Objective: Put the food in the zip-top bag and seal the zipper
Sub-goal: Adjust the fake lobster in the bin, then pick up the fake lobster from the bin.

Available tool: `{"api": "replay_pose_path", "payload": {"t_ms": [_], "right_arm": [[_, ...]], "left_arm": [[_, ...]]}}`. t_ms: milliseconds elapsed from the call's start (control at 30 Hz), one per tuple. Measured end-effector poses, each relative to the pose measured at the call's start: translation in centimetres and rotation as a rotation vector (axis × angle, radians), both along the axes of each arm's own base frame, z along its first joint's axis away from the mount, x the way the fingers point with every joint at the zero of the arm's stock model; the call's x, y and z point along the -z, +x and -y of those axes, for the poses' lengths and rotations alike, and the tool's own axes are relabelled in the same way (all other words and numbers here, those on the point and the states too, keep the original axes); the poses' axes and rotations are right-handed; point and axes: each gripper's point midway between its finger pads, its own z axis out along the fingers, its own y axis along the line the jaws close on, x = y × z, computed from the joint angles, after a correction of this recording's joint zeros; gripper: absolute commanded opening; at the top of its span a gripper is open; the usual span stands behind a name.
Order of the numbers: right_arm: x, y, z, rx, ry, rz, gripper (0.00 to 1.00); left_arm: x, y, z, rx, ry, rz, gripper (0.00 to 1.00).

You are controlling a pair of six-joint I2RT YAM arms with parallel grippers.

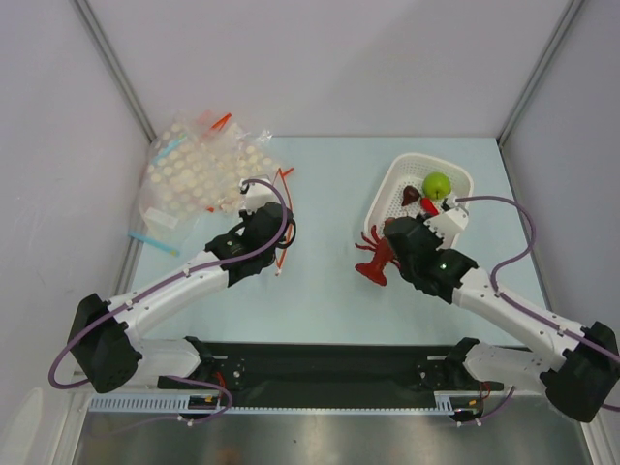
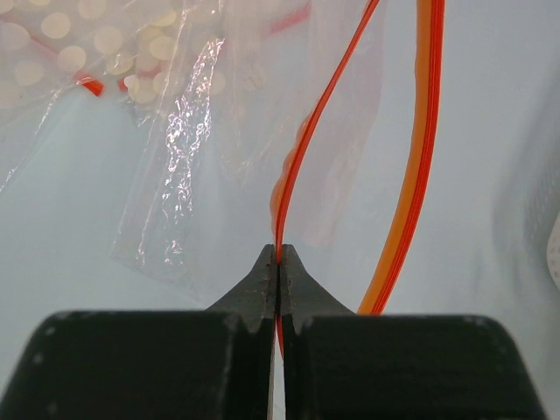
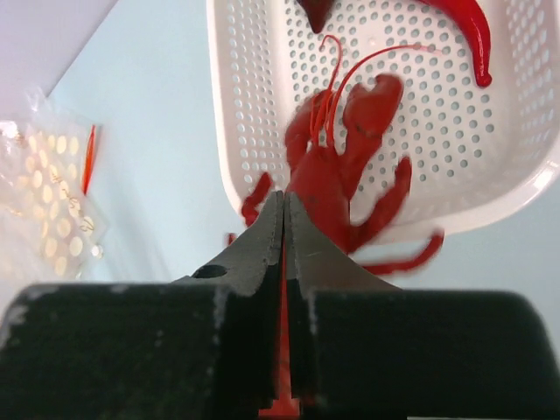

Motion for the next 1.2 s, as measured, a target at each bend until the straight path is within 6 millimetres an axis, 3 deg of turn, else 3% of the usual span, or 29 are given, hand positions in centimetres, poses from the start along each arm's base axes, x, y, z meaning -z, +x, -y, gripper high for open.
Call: {"api": "replay_pose_path", "payload": {"t_ms": [100, 200, 233, 300, 333, 433, 567, 667, 767, 967, 1200], "right_arm": [[0.5, 0.1, -0.6, 0.045, -0.018, -0.009, 0.02], [0.9, 0.0, -0.6, 0.061, -0.052, -0.021, 0.19], [0.9, 0.0, -0.4, 0.065, -0.072, -0.021, 0.33], [0.2, 0.0, 0.1, 0.067, -0.095, -0.005, 0.43], [-0.2, 0.1, 0.4, 0.065, -0.104, 0.002, 0.55], [-1.6, 0.8, 1.6, 0.048, -0.092, 0.032, 0.74], [-2.1, 2.5, 4.8, 0.057, -0.06, 0.02, 0.85], [-1.2, 3.6, 7.1, 0.054, -0.023, -0.021, 0.88], [0.2, 4.4, 8.0, 0.012, 0.039, -0.066, 0.91], [3.7, 6.0, 7.4, -0.112, 0.193, -0.159, 0.93], [7.8, 6.1, 6.4, -0.158, 0.376, -0.229, 0.93]], "left_arm": [[0.0, 0.0, 0.0, 0.0, -0.001, 0.001, 0.0], [0.0, 0.0, 0.0, 0.0, -0.001, 0.001, 0.0], [0.0, 0.0, 0.0, 0.0, -0.001, 0.001, 0.0], [0.0, 0.0, 0.0, 0.0, -0.001, 0.001, 0.0], [0.0, 0.0, 0.0, 0.0, -0.001, 0.001, 0.0], [0.0, 0.0, 0.0, 0.0, -0.001, 0.001, 0.0], [0.0, 0.0, 0.0, 0.001, 0.0, 0.001, 0.0], [0.0, 0.0, 0.0, 0.003, 0.003, 0.001, 0.0], [0.0, 0.0, 0.0, 0.004, 0.004, 0.0, 0.0], [0.0, 0.0, 0.0, 0.004, 0.004, 0.0, 0.0], [0.0, 0.0, 0.0, 0.005, 0.003, 0.0, 0.0]]}}
